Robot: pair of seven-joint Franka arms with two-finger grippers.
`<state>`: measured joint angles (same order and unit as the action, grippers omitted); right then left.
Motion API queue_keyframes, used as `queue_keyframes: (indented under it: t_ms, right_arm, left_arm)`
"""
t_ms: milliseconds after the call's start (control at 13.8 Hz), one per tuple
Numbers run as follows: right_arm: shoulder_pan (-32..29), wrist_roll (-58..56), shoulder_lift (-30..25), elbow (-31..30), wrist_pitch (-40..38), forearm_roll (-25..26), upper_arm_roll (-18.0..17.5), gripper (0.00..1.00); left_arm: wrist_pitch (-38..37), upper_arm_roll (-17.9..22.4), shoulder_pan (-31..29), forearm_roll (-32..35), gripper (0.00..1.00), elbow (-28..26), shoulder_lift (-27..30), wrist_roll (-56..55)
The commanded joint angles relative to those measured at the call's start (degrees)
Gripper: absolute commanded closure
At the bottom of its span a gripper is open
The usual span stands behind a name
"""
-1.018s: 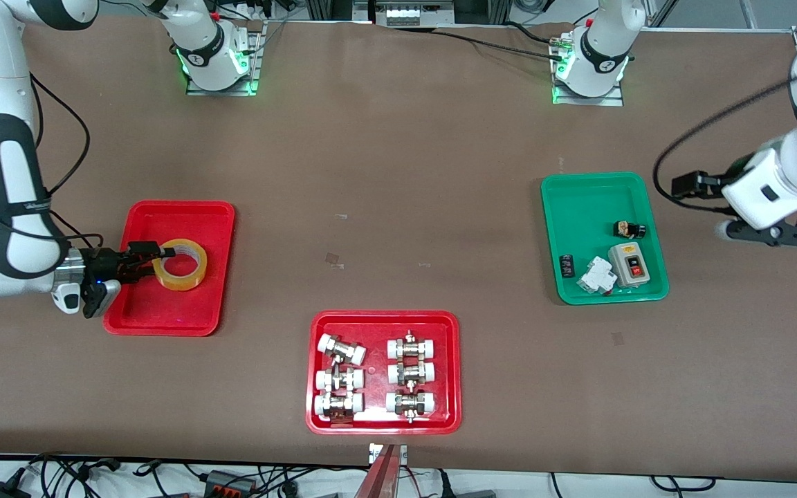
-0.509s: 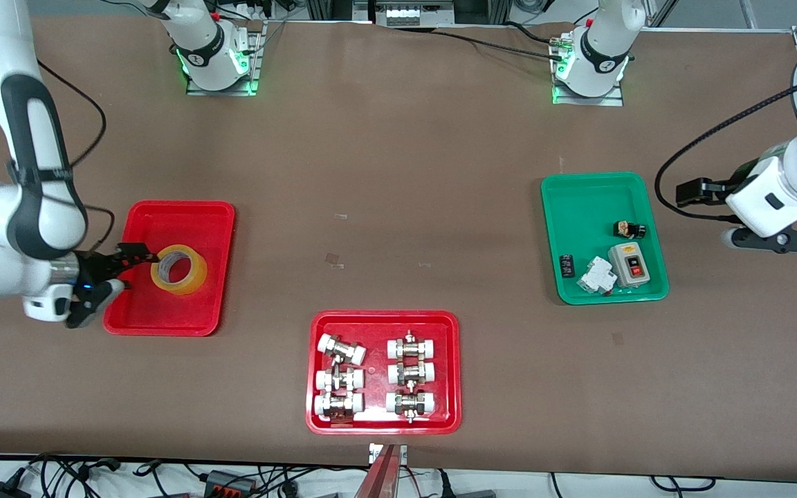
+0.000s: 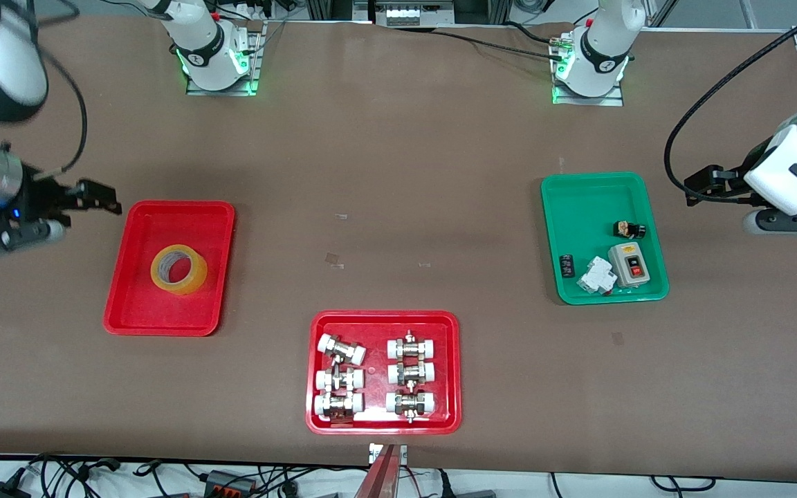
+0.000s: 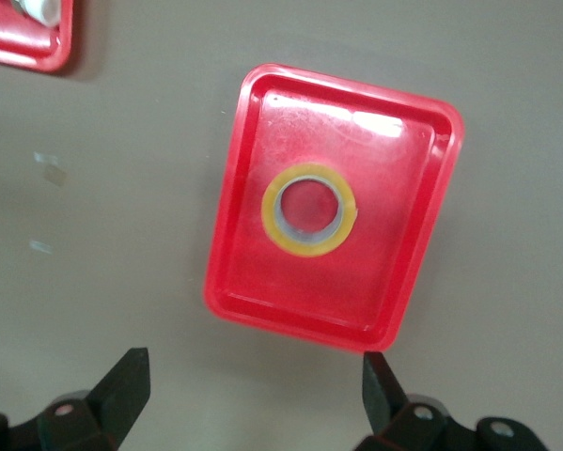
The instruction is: Left arm passes tape to right arm into tray
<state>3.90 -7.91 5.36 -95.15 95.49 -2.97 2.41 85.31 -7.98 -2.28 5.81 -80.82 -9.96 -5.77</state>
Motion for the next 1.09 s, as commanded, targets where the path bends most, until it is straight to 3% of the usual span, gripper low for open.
queue_keyframes:
  t_ms: [0, 291, 436, 582, 1018]
  right_arm:
    - [3.1, 8.9, -7.7, -4.3, -2.1, 1.7, -0.1, 0.00]
    - [2.7, 9.2, -10.0, -5.1, -1.3, 2.2, 0.0, 0.00]
    - [2.3, 9.4, -8.1, -0.6, -3.0, 5.0, 0.3, 0.00]
    - [2.3, 10.5, -6.5, 2.3, -4.6, 4.6, 0.3, 0.00]
    - [2.6, 14.6, -5.2, 2.9, -0.8, 4.4, 0.3, 0.00]
  left_arm:
    - [0.6, -0.7, -0.6, -0.4, 0.00, -0.1, 0.3, -4.1]
    - [0.7, -0.7, -0.5, -2.7, 0.00, -0.3, 0.3, -4.6]
    - [0.7, -0.7, -0.6, -3.0, 0.00, -0.3, 0.3, -4.4]
    - [0.7, -0.7, -0.5, -2.9, 0.00, -0.2, 0.2, -4.4]
    - [0.6, -0.7, -0.6, -3.1, 0.00, -0.4, 0.2, -3.9]
